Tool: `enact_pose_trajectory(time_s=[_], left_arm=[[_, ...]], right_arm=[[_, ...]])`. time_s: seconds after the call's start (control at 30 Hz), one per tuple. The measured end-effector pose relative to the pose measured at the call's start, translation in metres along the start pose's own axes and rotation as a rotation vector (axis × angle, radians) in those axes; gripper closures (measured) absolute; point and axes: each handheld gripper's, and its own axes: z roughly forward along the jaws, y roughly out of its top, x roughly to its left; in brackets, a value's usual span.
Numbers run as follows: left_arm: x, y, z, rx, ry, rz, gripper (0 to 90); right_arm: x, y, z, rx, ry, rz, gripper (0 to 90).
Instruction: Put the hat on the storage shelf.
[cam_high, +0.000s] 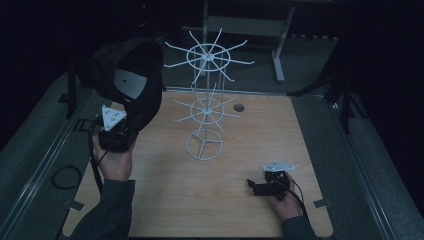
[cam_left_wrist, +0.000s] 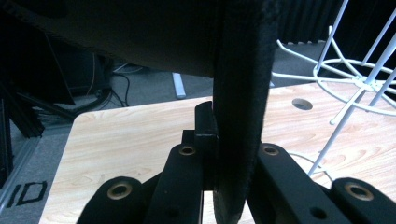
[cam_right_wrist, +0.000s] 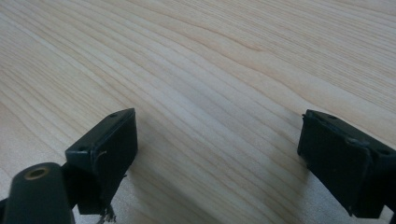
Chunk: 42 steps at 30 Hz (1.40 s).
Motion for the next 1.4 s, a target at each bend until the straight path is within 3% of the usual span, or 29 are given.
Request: enact_pose_trajectory(time_s=[1.4], left_arm=[[-0.020,0.012,0.005,-0.003,0.017,0.086,86.6]], right_arm=[[0.000,0.000,0.000,0.000,0.000,0.000,11.9]])
